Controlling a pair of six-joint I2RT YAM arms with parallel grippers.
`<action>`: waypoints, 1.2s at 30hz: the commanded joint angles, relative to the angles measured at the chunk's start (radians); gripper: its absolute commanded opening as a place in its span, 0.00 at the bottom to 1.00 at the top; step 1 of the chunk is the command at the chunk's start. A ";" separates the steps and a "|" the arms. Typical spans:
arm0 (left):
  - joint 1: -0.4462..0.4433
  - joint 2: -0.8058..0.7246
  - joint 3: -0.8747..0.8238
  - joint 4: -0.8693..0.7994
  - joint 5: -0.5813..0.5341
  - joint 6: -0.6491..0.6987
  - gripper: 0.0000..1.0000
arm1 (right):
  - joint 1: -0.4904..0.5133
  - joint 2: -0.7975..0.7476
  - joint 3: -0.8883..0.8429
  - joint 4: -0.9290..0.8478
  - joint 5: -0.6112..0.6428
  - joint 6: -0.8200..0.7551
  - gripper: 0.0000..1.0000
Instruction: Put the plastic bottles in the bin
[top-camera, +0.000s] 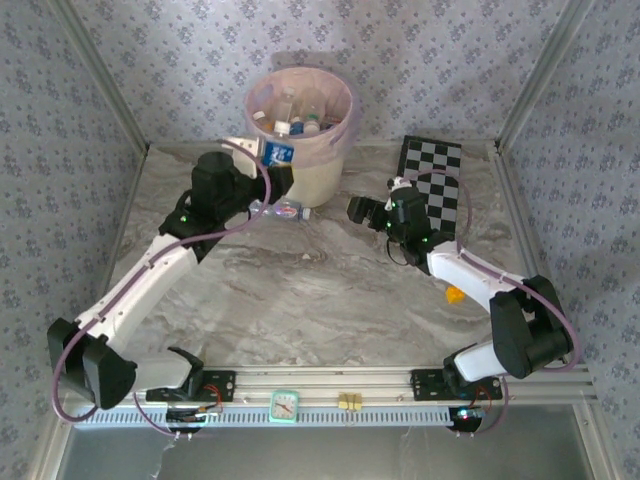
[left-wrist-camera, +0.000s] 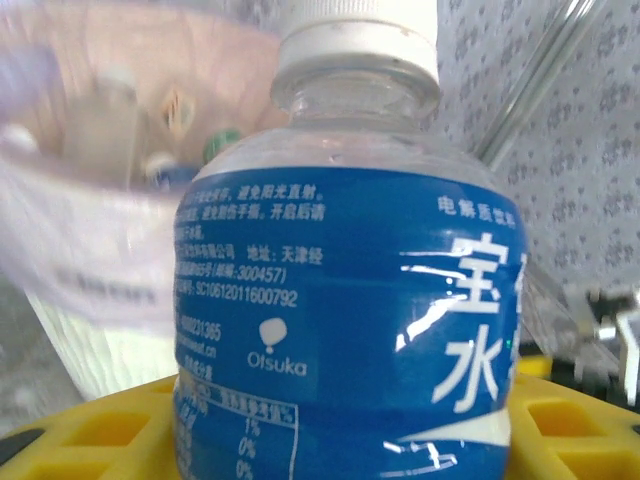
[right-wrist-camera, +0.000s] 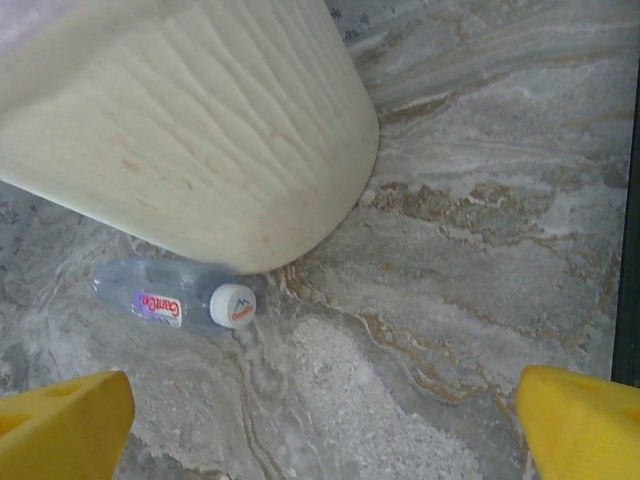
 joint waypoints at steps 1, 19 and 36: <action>0.016 0.082 0.148 0.042 -0.041 0.093 0.53 | -0.007 -0.027 -0.027 0.025 -0.030 0.026 1.00; 0.129 0.849 1.252 -0.575 0.046 0.200 0.53 | -0.009 -0.147 -0.134 -0.010 0.005 0.052 1.00; 0.127 0.956 1.513 -0.688 0.129 0.127 0.99 | -0.012 -0.153 -0.130 -0.033 0.023 0.018 1.00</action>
